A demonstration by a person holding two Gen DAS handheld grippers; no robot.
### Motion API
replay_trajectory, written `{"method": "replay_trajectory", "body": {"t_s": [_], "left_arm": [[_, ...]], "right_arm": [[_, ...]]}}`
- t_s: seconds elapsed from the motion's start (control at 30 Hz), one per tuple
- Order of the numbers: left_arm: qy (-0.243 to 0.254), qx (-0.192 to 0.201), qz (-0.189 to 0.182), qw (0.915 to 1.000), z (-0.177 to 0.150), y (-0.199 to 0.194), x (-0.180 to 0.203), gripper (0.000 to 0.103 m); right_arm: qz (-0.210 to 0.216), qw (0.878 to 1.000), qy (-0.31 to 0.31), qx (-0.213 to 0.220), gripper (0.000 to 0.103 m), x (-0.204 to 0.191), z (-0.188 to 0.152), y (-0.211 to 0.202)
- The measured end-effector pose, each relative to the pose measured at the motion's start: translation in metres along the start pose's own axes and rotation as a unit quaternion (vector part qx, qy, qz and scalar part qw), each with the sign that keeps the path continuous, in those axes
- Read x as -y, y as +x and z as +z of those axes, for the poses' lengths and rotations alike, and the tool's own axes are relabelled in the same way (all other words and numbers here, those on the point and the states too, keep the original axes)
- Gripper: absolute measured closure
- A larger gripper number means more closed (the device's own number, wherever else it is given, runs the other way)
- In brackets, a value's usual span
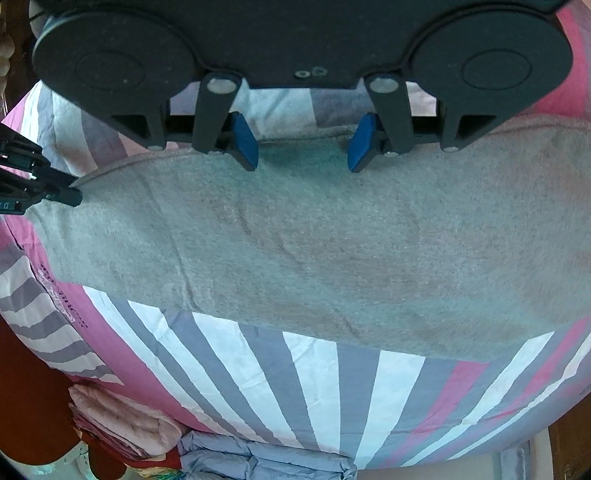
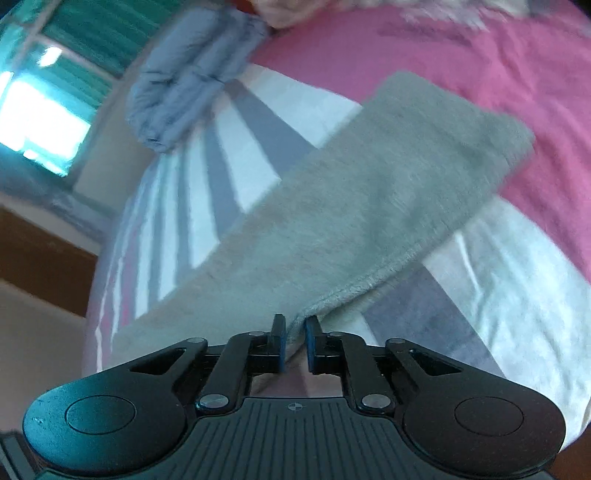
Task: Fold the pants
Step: 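Grasp the pant cuff with the right gripper and fold it over the bundle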
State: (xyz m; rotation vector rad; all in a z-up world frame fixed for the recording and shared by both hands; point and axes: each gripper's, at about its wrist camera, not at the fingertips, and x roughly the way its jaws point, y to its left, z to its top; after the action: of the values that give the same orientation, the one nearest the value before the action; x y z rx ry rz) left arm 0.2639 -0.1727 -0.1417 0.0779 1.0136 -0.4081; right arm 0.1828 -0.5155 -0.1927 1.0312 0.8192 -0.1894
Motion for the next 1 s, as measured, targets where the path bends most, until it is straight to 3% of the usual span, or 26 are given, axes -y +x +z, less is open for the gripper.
{"method": "replay_trajectory", "body": {"t_s": [0.13, 0.37, 0.47, 0.5, 0.57, 0.63, 0.7, 0.73, 0.77, 0.8, 0.87, 1.0], "left_arm": [[-0.002, 0.0, 0.004, 1.0, 0.001, 0.001, -0.004, 0.058], [-0.023, 0.001, 0.017, 0.9996, 0.005, 0.002, -0.022, 0.058], [-0.033, 0.003, 0.018, 0.9993, 0.007, 0.004, -0.025, 0.058], [-0.036, 0.004, 0.02, 0.9992, 0.008, 0.003, -0.026, 0.058], [-0.044, 0.011, 0.023, 0.9987, 0.01, 0.001, -0.029, 0.058], [-0.05, 0.024, 0.027, 0.9981, 0.014, -0.004, -0.033, 0.055], [-0.057, 0.035, 0.034, 0.9972, 0.019, -0.009, -0.038, 0.054], [-0.062, 0.03, 0.037, 0.9969, 0.02, -0.007, -0.04, 0.054], [-0.067, 0.021, 0.039, 0.9967, 0.02, -0.004, -0.043, 0.054], [-0.071, 0.014, 0.041, 0.9965, 0.018, -0.001, -0.045, 0.054], [-0.067, 0.009, 0.046, 0.9966, 0.012, 0.003, -0.046, 0.054], [-0.046, 0.012, 0.054, 0.9974, 0.009, 0.004, -0.04, 0.054]], "right_arm": [[-0.01, 0.998, 0.03, 0.049, 0.09, 0.013, 0.011, -0.011], [-0.007, 0.994, 0.076, 0.084, 0.09, 0.03, 0.036, -0.011], [-0.008, 0.997, 0.035, 0.074, 0.091, 0.015, 0.045, -0.001], [-0.009, 0.997, 0.027, 0.073, 0.096, 0.009, 0.05, 0.002], [0.016, 0.995, 0.007, 0.095, 0.098, -0.012, 0.064, -0.003], [0.061, 0.987, -0.039, 0.141, 0.098, -0.048, 0.075, -0.026], [0.11, 0.972, -0.095, 0.186, 0.098, -0.085, 0.076, -0.054], [0.112, 0.965, -0.125, 0.203, 0.098, -0.094, 0.07, -0.061], [0.089, 0.961, -0.149, 0.214, 0.098, -0.096, 0.063, -0.061], [0.059, 0.967, -0.14, 0.203, 0.098, -0.082, 0.057, -0.05], [0.019, 0.983, -0.07, 0.17, 0.098, -0.042, 0.053, -0.03], [-0.035, 0.986, -0.064, 0.149, 0.098, -0.008, 0.033, -0.017]]}}
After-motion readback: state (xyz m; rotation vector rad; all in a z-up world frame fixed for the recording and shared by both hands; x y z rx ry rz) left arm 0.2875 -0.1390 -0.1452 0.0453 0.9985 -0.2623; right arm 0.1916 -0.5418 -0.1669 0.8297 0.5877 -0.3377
